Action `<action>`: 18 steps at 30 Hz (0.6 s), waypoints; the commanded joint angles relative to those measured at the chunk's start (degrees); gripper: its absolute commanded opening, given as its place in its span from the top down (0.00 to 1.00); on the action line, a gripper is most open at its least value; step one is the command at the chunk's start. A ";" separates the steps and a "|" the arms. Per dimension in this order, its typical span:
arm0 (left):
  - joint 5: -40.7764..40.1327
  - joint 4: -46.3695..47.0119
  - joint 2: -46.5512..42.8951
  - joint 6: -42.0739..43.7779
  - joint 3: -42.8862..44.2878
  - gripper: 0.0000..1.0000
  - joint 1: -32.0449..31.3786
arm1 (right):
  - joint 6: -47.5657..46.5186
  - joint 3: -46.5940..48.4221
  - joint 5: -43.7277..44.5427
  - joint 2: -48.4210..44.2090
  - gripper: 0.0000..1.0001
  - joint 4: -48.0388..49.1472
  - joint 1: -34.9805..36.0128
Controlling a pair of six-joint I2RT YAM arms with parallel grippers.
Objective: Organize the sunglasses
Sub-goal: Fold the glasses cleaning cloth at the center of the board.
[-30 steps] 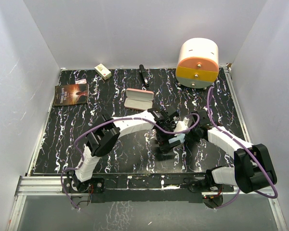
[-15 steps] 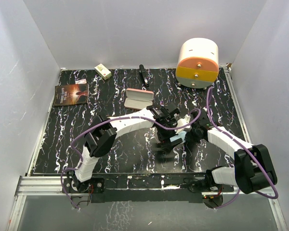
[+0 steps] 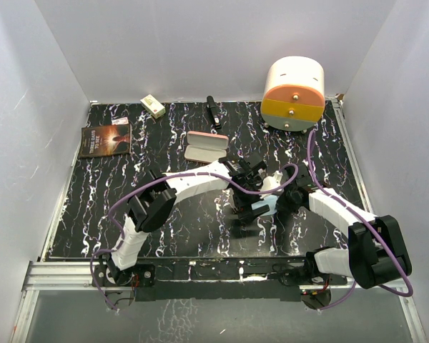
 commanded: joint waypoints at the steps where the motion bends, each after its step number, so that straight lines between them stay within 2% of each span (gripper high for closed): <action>1: -1.01 -0.17 0.96 1.37 -0.51 0.11 -0.20 | -0.37 0.96 0.73 -0.56 0.92 2.52 0.46; 18: -0.27 0.97 3.95 1.42 -2.73 0.11 -0.19 | -0.38 0.82 0.82 -0.18 0.92 2.85 0.46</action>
